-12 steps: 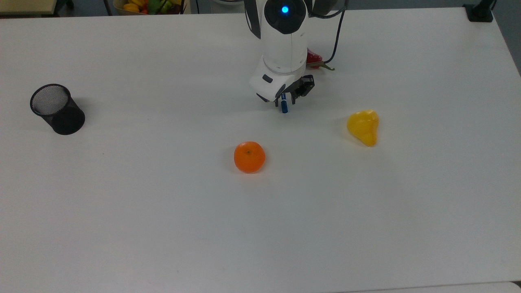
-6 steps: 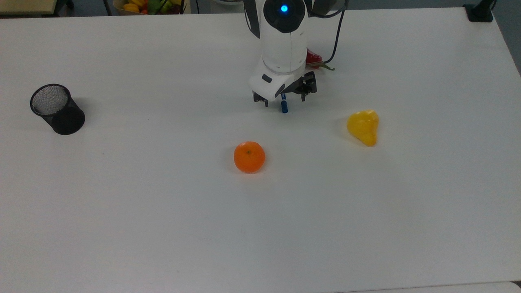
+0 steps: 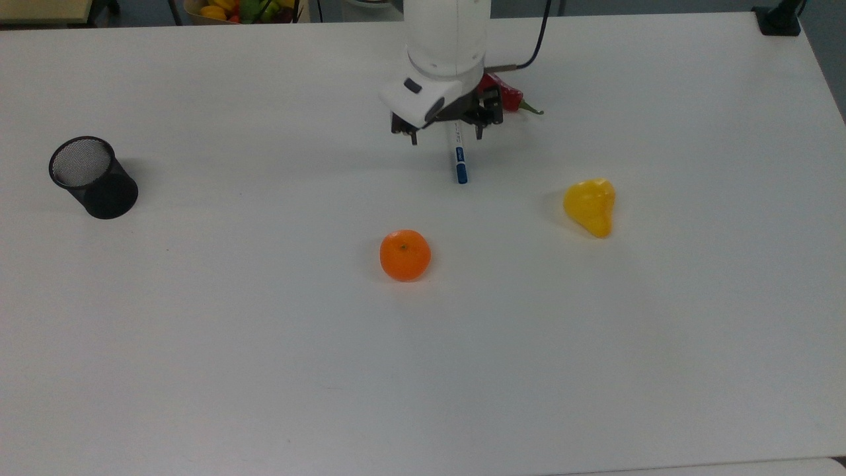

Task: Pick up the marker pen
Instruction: 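Open the gripper and raise it away from the marker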

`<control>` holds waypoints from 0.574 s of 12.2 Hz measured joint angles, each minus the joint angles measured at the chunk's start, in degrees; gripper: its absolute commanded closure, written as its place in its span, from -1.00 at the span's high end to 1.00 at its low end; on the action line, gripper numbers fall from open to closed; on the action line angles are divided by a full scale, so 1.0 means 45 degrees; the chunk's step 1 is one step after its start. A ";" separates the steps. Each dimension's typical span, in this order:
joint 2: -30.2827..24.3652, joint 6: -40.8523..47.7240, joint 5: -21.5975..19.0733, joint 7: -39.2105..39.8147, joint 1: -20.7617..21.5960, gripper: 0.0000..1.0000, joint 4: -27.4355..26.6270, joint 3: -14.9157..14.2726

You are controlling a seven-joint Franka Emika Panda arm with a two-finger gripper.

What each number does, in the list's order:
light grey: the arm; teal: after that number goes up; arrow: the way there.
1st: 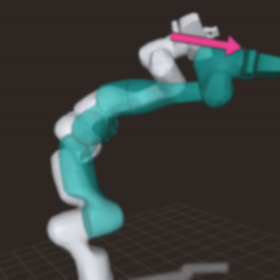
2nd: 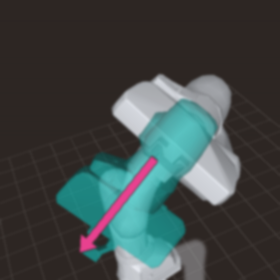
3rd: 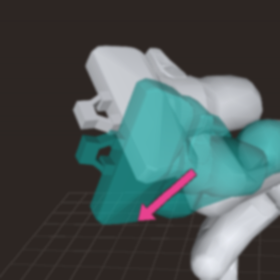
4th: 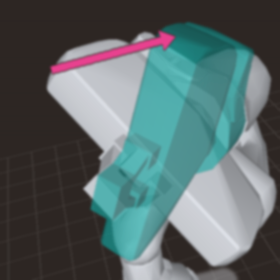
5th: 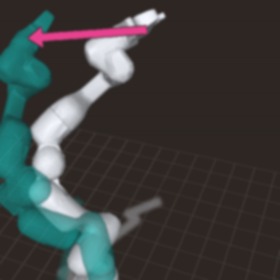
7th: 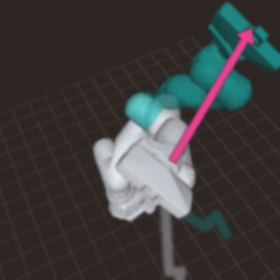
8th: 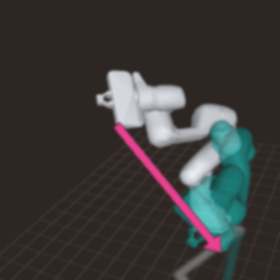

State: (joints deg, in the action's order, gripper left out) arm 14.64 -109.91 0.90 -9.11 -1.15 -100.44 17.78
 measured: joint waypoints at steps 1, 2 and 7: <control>-0.0385 0.0549 0.0000 -0.0244 -0.0192 1.00 0.0238 -0.0004; -0.0823 0.0988 0.0000 -0.0404 -0.0414 1.00 0.0399 -0.0011; -0.3133 0.2737 -0.0343 -0.0619 -0.0609 1.00 0.0601 -0.1324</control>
State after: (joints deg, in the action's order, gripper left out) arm 0.54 -97.60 -0.64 -11.90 -3.89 -97.74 11.83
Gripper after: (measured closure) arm 0.000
